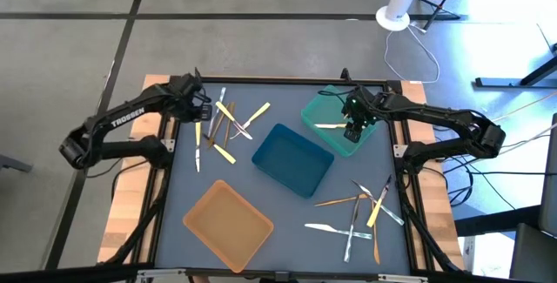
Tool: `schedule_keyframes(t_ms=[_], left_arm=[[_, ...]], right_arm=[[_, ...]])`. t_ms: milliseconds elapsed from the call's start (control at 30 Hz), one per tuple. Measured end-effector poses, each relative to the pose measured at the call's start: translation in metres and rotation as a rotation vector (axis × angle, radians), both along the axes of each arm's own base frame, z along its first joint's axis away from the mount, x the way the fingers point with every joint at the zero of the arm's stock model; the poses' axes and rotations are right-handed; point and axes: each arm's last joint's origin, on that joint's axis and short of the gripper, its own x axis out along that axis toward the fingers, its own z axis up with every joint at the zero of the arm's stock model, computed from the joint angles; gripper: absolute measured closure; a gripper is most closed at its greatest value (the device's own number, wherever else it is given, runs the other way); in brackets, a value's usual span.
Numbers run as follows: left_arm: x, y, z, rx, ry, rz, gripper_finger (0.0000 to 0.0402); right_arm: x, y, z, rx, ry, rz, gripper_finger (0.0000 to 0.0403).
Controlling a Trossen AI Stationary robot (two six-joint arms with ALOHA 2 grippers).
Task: Sort silverware by color (type)
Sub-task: Put the right yellow knife into the light blue bin
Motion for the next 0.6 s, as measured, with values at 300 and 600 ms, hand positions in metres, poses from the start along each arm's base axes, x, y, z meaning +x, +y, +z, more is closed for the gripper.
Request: schedule_keyframes(t_ms=[300,600], left_arm=[[-0.005,-0.004,-0.026,-0.015,-0.001,0.050,0.0311],[-0.007,-0.005,-0.034,-0.003,0.013,0.055,0.0311]], right_arm=[[0.000,0.000,0.000,0.000,-0.001,0.000,0.0189],[0.000,0.000,0.000,0.000,0.000,0.000,0.0189]])
